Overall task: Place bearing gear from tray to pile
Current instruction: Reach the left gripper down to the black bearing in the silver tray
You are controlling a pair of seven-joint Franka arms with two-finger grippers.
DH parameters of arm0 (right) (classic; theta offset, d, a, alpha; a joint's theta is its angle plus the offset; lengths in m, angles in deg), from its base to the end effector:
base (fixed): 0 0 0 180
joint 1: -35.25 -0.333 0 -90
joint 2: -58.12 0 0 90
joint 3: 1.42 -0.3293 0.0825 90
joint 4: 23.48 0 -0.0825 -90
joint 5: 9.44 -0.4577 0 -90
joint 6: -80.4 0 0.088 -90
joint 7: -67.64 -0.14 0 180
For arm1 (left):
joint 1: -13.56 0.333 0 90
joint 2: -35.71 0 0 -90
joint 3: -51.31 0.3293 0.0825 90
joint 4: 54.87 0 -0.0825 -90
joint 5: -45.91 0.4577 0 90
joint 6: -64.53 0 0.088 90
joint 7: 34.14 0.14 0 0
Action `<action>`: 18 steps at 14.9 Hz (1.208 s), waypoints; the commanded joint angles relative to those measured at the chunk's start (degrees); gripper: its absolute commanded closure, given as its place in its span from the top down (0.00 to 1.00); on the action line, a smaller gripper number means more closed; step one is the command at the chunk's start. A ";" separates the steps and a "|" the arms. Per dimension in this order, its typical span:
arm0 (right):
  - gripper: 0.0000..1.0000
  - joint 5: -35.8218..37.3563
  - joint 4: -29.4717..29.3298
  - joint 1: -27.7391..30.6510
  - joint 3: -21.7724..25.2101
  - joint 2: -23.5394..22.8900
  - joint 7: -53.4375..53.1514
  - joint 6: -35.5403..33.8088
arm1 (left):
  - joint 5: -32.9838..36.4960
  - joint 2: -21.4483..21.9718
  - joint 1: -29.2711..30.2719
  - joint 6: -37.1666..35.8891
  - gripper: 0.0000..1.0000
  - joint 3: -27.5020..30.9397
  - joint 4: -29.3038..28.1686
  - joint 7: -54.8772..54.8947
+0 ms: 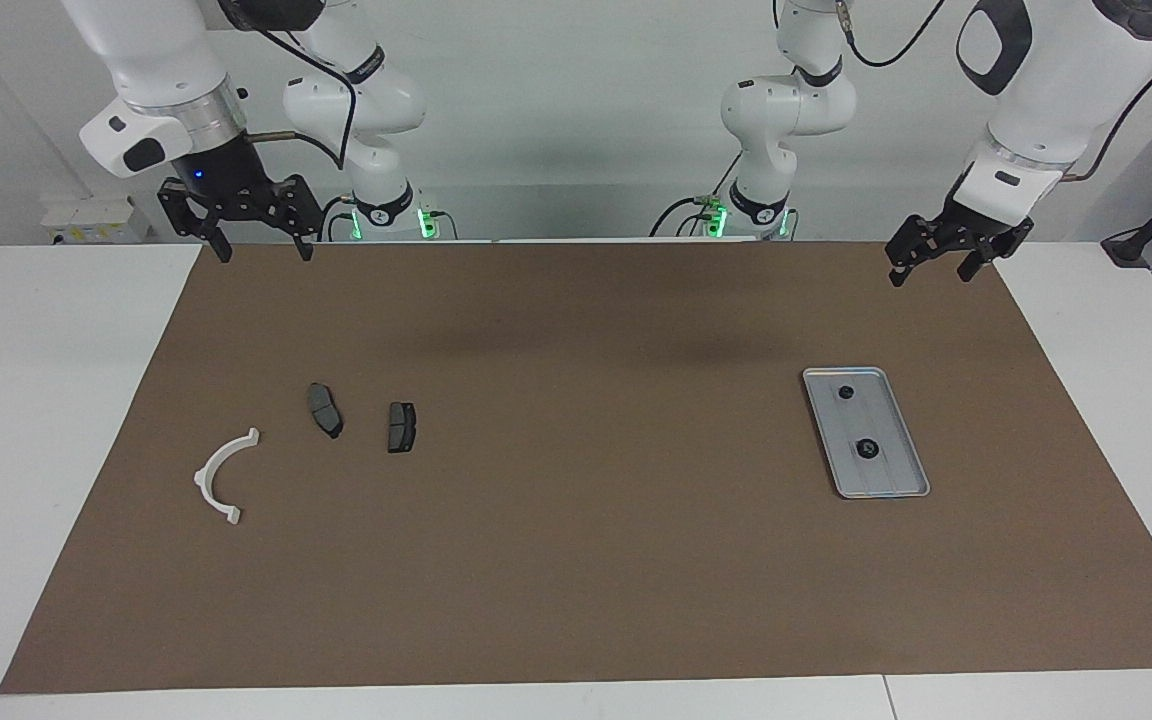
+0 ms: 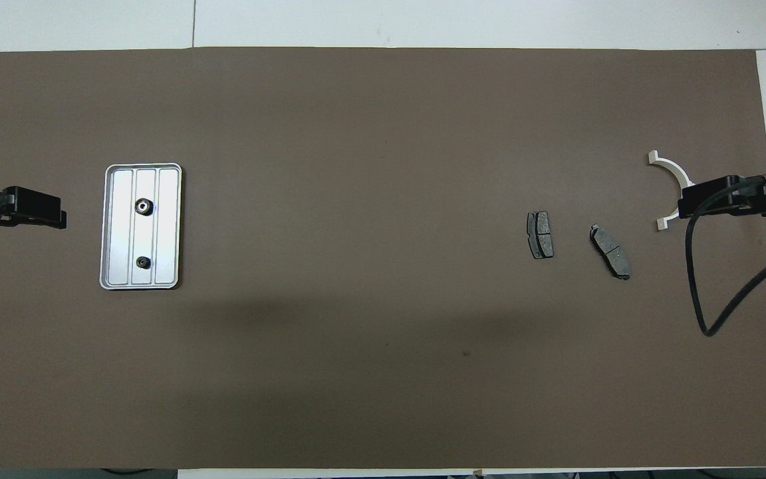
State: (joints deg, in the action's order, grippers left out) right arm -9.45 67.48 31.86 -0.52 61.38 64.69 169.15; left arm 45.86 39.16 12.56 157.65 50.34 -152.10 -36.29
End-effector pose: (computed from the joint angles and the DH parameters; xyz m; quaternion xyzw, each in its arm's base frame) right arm 0.6076 0.0262 0.6289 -0.9999 0.0040 -0.0091 0.0010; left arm 0.6107 -0.0214 0.5778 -1.0000 -0.0016 0.0058 0.0003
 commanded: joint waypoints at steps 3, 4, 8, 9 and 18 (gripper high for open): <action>1.00 -0.09 0.61 0.23 -0.02 0.70 -0.12 0.64 | 0.75 0.33 0.74 0.04 1.00 -0.35 0.02 0.74; 1.00 -0.09 0.61 0.31 -0.02 0.70 -0.12 0.64 | 0.75 0.42 0.74 0.30 1.00 -0.34 -0.15 0.31; 1.00 -0.09 0.61 0.31 -0.02 0.70 -0.12 0.64 | 0.67 1.03 0.83 6.16 1.00 0.09 -3.65 -1.53; 1.00 -0.09 0.61 0.31 -0.02 0.70 -0.12 0.64 | 0.67 0.86 0.83 8.11 1.00 0.53 -5.41 -1.45; 1.00 -0.09 0.61 0.23 -0.02 0.70 -0.39 0.64 | 0.58 -9.14 0.74 33.33 1.00 0.80 -18.44 -1.63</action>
State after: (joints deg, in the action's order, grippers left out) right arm -9.45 67.48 31.88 -0.51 61.38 64.69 169.15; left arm 45.86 31.48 12.88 187.74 51.39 -169.62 -37.06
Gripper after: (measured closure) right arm 0.000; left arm 0.000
